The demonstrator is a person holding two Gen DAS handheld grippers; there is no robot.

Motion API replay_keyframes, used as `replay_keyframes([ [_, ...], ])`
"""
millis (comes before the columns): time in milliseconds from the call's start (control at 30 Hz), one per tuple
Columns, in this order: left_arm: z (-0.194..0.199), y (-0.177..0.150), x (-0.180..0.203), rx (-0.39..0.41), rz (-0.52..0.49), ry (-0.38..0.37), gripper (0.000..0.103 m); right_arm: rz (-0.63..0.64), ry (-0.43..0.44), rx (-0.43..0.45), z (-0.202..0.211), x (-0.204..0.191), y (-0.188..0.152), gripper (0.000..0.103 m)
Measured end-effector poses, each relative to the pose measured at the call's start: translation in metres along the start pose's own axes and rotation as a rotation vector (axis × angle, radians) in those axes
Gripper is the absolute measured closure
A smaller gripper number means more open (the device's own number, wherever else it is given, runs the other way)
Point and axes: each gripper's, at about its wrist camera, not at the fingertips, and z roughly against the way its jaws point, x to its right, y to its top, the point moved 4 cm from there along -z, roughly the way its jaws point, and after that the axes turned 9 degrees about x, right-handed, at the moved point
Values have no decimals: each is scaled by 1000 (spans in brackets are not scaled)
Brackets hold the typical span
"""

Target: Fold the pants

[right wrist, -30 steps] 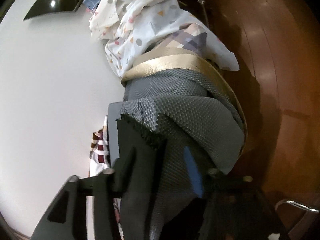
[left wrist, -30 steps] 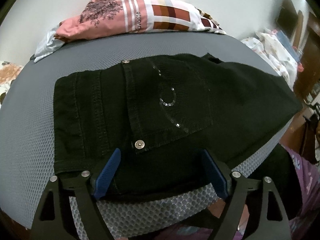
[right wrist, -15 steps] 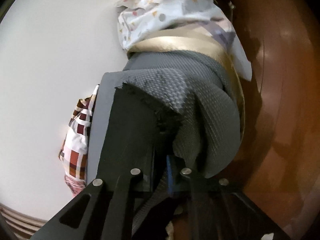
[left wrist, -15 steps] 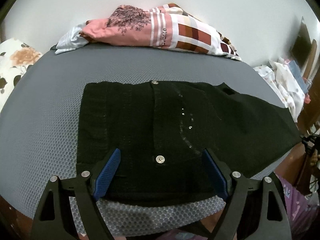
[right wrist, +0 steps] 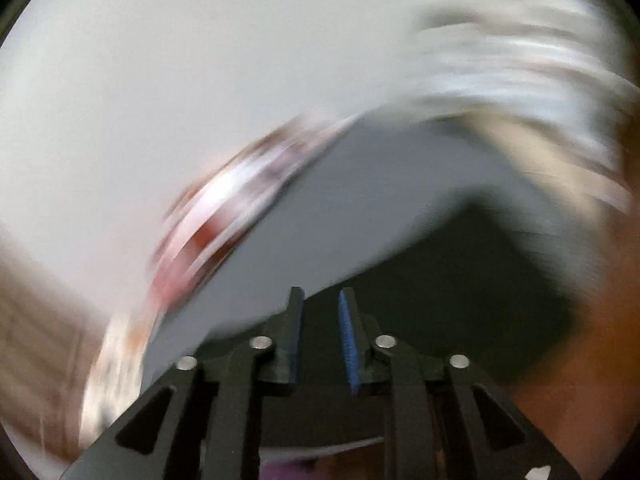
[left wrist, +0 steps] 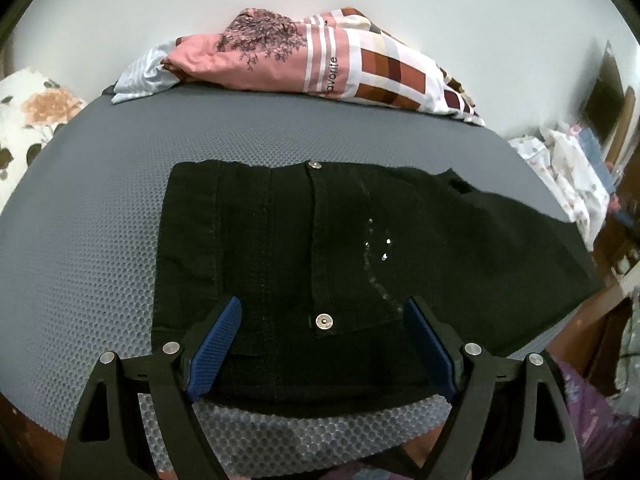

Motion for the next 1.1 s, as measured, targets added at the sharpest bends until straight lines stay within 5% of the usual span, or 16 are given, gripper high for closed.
replay_keyframes([
  [67, 0, -1, 2, -4, -19, 6, 20, 183, 128, -127, -55, -72, -12, 43],
  [267, 1, -1, 0, -6, -2, -4, 20, 368, 311, -376, -202, -166, -53, 46],
  [467, 0, 2, -4, -10, 38, -19, 20, 463, 327, -553, -278, -187, -92, 50],
  [633, -2, 1, -7, -14, 65, -28, 20, 512, 331, -630, -296, -184, -111, 63],
  [700, -3, 0, -7, -17, 66, -28, 19, 584, 253, -654, -309, -185, -121, 64],
  [767, -3, -1, -7, -19, 60, -26, 19, 577, 272, -662, -312, -188, -124, 86],
  [867, -4, -2, -7, -21, 57, -23, 19, 601, 289, -650, -311, -201, -126, 93],
  [1100, -8, -9, -8, -17, 46, -21, 19, 320, 298, -570, -330, -175, -94, 97],
])
